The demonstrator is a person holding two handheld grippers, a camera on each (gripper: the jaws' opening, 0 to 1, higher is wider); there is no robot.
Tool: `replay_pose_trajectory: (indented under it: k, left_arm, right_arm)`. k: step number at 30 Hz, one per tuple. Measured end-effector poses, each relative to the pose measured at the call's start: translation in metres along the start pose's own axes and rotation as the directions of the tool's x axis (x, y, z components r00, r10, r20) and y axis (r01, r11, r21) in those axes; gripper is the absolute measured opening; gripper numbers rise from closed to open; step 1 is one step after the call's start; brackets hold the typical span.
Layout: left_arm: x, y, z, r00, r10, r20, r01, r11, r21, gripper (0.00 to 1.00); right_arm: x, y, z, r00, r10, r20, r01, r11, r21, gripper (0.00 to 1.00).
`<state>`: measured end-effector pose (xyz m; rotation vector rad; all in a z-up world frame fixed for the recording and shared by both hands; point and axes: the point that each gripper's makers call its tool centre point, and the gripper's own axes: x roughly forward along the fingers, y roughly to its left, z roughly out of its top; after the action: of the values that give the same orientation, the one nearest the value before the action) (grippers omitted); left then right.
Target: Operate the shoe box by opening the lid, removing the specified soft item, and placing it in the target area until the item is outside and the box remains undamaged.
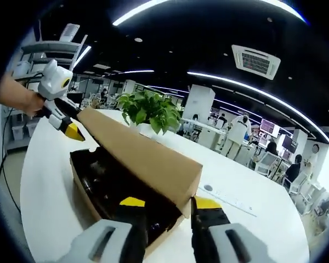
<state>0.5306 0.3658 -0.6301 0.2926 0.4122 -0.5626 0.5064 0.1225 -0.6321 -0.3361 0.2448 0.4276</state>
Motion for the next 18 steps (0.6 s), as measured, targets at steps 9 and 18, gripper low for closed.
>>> replay_pose_trajectory:
  k: [9,18]
  left_arm:
    - [0.003,0.006,0.008,1.0,0.011,0.01,-0.011,1.0,-0.001,0.47]
    - [0.011,0.016,0.02,0.999,0.018,0.026,-0.018,1.0,-0.002,0.45]
  right_arm:
    - [0.004,-0.011,0.008,1.0,-0.016,0.007,0.016,1.0,-0.002,0.18]
    - [0.011,-0.026,0.016,0.999,-0.036,0.019,0.036,0.999,-0.005,0.1]
